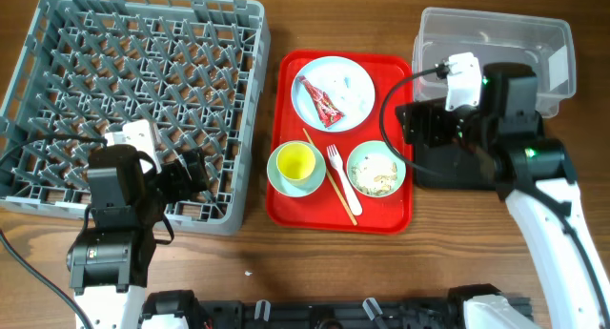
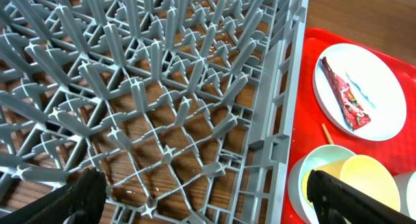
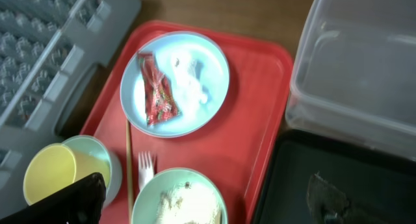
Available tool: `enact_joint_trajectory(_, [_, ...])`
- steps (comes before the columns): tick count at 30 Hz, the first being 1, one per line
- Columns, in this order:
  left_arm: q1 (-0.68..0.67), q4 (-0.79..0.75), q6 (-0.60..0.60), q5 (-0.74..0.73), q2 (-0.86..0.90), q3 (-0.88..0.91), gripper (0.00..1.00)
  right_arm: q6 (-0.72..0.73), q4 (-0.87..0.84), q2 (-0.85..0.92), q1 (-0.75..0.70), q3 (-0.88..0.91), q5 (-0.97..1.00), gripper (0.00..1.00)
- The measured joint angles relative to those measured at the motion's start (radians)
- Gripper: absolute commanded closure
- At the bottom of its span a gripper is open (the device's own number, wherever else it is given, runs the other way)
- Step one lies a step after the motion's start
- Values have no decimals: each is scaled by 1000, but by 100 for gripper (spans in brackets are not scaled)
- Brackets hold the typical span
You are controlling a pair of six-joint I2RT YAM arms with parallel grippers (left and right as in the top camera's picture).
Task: Sort waste into correct bins and load items into the dishwasher rack
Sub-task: 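Grasp the red wrapper with the right gripper and carry it to the clear bin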
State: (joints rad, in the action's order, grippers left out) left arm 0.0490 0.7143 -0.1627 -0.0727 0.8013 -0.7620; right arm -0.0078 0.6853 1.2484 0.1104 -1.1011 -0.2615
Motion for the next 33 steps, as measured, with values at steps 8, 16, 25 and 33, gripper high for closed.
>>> enact_joint_trajectory(8, [0, -4, 0, 0, 0, -1, 0, -2, 285, 377, 116, -580, 18, 1])
enact_joint_trajectory(16, [0, -3, 0, 0, 0, -2, 0, -24, 233, 694, 207, -788, 92, 8])
enact_joint_trajectory(25, [0, -3, 0, 0, 0, -2, 0, 83, 163, 973, 243, -789, 188, 27])
enact_joint_trajectory(33, [0, -3, 0, 0, 0, -2, 0, 135, 155, 1100, 249, -789, 207, 65])
